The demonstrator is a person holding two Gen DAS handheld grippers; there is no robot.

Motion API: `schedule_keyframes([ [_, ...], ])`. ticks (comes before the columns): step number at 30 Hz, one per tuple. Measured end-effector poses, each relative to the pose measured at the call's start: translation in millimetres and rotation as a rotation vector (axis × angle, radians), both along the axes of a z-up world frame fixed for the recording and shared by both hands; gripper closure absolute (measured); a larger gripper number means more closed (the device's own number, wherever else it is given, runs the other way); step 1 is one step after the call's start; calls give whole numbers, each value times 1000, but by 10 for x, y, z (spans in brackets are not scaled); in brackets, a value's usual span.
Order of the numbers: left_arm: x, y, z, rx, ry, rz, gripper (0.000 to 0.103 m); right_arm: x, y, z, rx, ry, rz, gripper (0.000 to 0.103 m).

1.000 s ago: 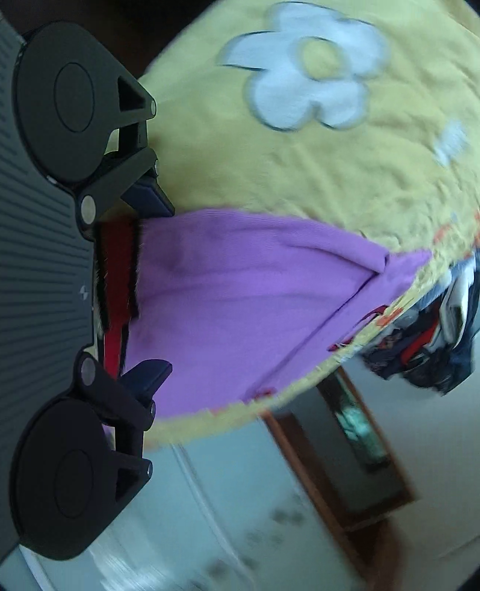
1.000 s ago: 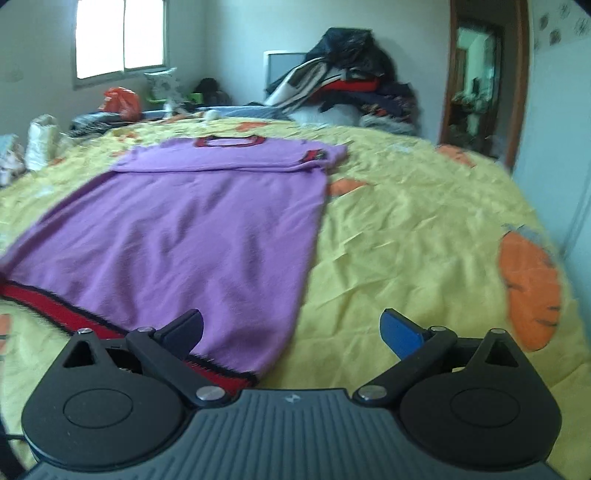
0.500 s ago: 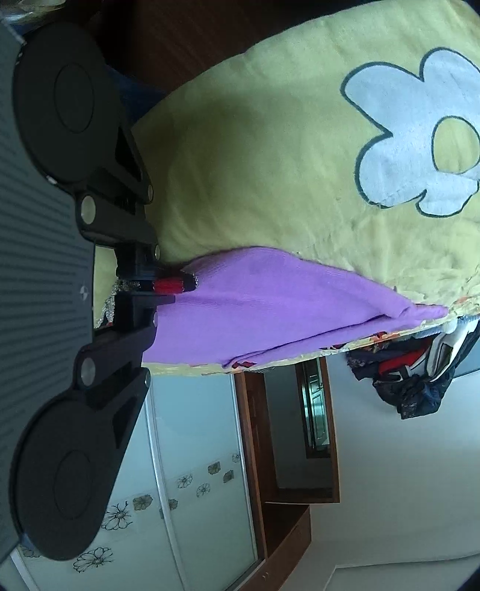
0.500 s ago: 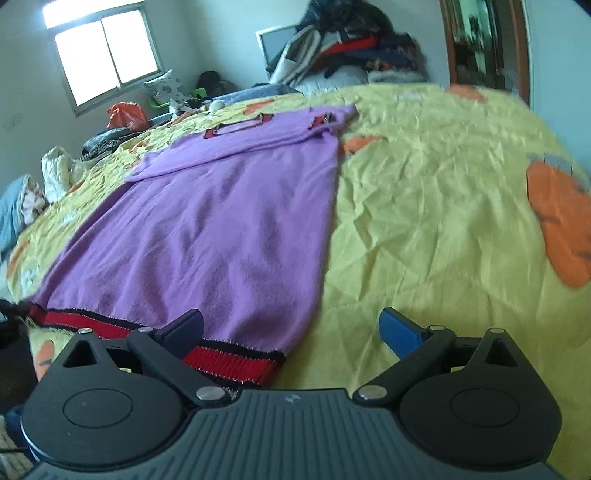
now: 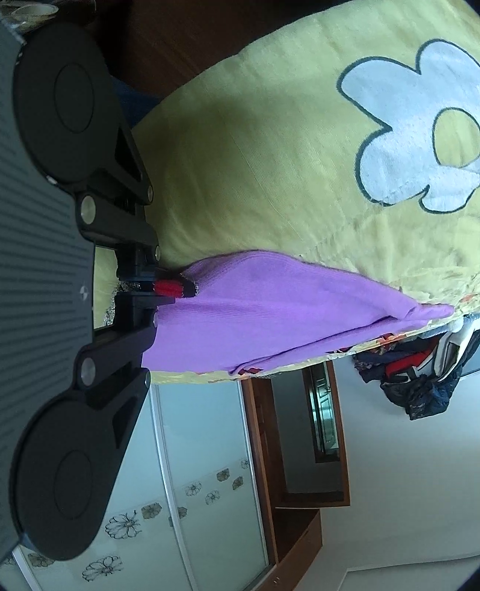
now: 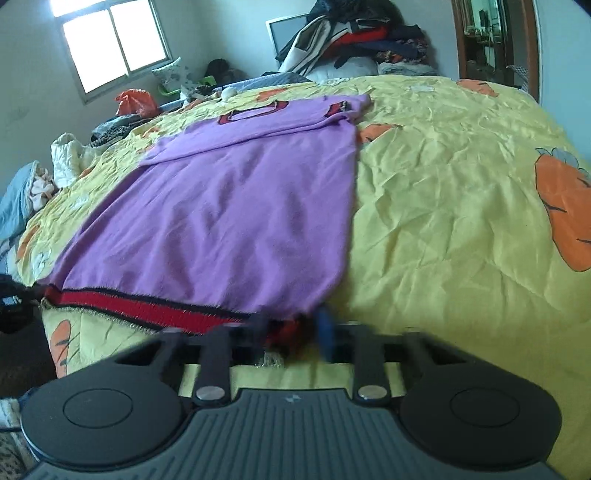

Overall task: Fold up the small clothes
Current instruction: 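Lift the hem with both grippers and fold it up onto the collar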

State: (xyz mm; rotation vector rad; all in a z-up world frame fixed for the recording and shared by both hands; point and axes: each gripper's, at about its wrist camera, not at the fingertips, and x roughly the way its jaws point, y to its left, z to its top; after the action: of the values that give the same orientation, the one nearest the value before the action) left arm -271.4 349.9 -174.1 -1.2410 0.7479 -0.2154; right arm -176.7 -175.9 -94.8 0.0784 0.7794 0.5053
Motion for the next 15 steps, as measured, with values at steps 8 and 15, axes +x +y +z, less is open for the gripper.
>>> schedule_keyframes([
  [8,-27,-21,134,50,-53,28,100,-78,-37,91,51,-87,-74,100],
  [15,-16,132,376,74,-131,77,100,197,-137,295,160,-139,-90,100],
])
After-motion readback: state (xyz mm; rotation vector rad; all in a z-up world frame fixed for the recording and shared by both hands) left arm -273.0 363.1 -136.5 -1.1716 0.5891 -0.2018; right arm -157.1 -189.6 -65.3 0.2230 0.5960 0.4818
